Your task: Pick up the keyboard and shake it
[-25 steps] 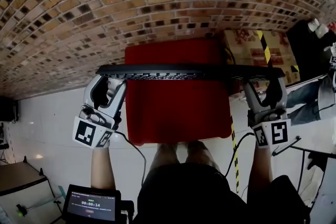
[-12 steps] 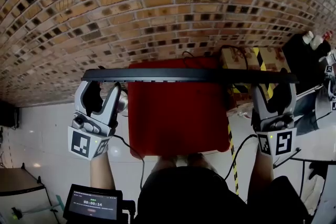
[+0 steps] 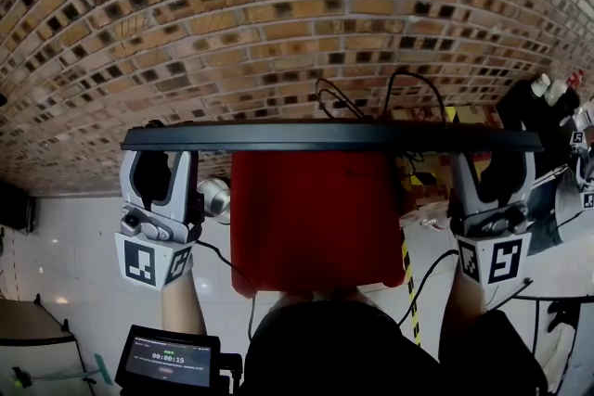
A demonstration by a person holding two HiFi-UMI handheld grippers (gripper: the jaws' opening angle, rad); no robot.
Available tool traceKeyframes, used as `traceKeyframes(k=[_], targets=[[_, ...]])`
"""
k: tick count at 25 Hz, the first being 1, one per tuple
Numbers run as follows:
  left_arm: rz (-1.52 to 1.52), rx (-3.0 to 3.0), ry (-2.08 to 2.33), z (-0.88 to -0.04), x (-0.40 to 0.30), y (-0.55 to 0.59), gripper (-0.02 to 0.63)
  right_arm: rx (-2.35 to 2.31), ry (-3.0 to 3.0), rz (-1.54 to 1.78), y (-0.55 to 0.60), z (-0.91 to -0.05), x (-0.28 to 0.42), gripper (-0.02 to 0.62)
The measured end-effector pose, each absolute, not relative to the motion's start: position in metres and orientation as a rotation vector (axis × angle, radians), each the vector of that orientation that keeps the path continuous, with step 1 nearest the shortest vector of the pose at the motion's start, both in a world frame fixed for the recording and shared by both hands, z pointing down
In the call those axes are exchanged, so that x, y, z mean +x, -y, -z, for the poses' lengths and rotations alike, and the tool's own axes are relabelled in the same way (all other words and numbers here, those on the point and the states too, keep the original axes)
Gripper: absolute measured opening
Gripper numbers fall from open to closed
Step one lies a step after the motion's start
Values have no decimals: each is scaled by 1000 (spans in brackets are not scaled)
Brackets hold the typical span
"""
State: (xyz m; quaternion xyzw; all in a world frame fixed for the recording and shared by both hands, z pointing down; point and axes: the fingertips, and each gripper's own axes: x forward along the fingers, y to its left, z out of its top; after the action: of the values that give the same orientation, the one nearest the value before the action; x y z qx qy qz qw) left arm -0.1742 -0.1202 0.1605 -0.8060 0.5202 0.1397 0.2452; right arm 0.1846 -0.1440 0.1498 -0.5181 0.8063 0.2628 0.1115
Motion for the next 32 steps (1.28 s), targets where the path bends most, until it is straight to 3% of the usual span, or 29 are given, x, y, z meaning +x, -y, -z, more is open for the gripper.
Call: traceKeyframes(k=[16, 32], targets=[[-464, -2107, -1464, -136, -183, 113, 229, -1460, -2303, -906, 139, -115, 173, 371], [-589, -2201, -1561, -204, -205, 121, 229, -1423, -2391, -1017, 137, -129, 140, 371]])
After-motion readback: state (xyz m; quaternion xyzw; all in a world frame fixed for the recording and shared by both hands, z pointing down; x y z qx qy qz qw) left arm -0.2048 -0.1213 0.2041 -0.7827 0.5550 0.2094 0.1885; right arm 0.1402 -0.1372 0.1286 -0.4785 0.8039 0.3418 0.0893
